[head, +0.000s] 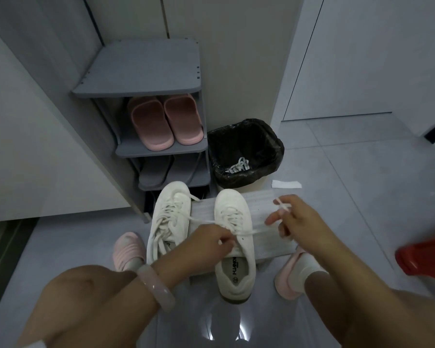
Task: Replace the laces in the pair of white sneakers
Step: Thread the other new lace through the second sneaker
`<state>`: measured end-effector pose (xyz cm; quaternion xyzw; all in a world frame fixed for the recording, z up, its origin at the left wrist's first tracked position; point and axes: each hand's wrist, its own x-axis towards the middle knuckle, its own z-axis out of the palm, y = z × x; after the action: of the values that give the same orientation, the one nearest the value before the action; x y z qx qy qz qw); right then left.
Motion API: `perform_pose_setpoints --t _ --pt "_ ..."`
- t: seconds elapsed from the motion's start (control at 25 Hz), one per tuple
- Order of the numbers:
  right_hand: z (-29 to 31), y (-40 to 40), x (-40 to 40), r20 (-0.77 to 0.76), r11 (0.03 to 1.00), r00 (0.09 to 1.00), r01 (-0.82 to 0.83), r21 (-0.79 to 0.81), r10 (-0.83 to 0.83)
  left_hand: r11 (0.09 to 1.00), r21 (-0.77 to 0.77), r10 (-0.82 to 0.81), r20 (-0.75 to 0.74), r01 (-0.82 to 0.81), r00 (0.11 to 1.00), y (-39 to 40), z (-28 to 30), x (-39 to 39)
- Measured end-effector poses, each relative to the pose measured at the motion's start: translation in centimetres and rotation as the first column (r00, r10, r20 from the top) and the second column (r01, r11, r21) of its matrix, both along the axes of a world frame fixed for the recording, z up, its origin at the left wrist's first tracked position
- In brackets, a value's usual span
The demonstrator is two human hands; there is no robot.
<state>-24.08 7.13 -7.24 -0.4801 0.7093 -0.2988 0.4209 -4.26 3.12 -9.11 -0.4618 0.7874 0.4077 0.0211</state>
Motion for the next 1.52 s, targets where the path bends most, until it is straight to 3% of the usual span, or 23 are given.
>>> perform_pose_setpoints --t 0.08,0.16,0.28,0.44,0.52,0.68,0.84,1.04,1.24,1.4,1.52 --pt "-2.3 0.0 0.8 -0.113 0.977 0.976 -0.174 0.124 0.188 0.998 0.02 0.052 0.033 -0.053 0.998 0.0 -1.3 -0.4" --pt "-4.6 0.1 1.0 -0.292 0.913 0.873 -0.328 0.243 0.391 0.986 0.1 0.138 -0.005 -0.137 0.99 -0.3 -2.3 -0.7" --pt "-6.1 -0.2 1.3 -0.361 0.863 0.789 -0.407 0.299 0.497 0.984 0.095 0.154 -0.051 -0.148 0.987 -0.2 -2.8 -1.2" --pt "-6.3 -0.5 1.5 -0.391 0.849 0.754 -0.466 0.249 0.528 0.984 -0.153 0.099 0.037 -0.092 0.994 0.7 -3.3 -1.7" --pt "-6.2 -0.3 1.8 -0.359 0.861 0.783 -0.462 0.213 0.509 0.961 -0.26 0.117 0.073 -0.095 0.99 0.3 -3.7 -1.4" --pt "-6.3 -0.4 2.1 -0.337 0.892 0.826 -0.423 0.16 0.452 0.964 -0.242 0.126 0.072 -0.105 0.989 -0.3 -4.2 -1.6" --pt "-6.5 -0.5 2.9 -0.427 0.875 0.765 -0.446 0.19 0.483 0.972 -0.123 0.204 0.005 -0.202 0.979 -0.1 -4.6 -2.6" --pt "-6.7 -0.3 3.1 -0.274 0.976 0.937 -0.203 0.075 0.216 0.966 -0.11 0.225 -0.105 -0.236 0.969 0.0 -6.1 -2.4" --pt "-7.5 0.1 2.9 -0.448 0.938 0.842 -0.347 -0.021 0.301 0.947 -0.182 0.264 -0.037 -0.266 0.964 0.2 -6.1 -2.8" --pt "-8.2 0.1 2.8 -0.694 0.888 0.635 -0.459 0.015 0.34 0.945 -0.212 0.241 -0.066 -0.25 0.968 0.0 -5.9 -3.0" --pt "-7.9 -0.3 2.4 -0.624 0.892 0.661 -0.431 0.137 0.416 0.959 -0.183 0.21 -0.047 -0.215 0.977 0.0 -4.5 -3.2"
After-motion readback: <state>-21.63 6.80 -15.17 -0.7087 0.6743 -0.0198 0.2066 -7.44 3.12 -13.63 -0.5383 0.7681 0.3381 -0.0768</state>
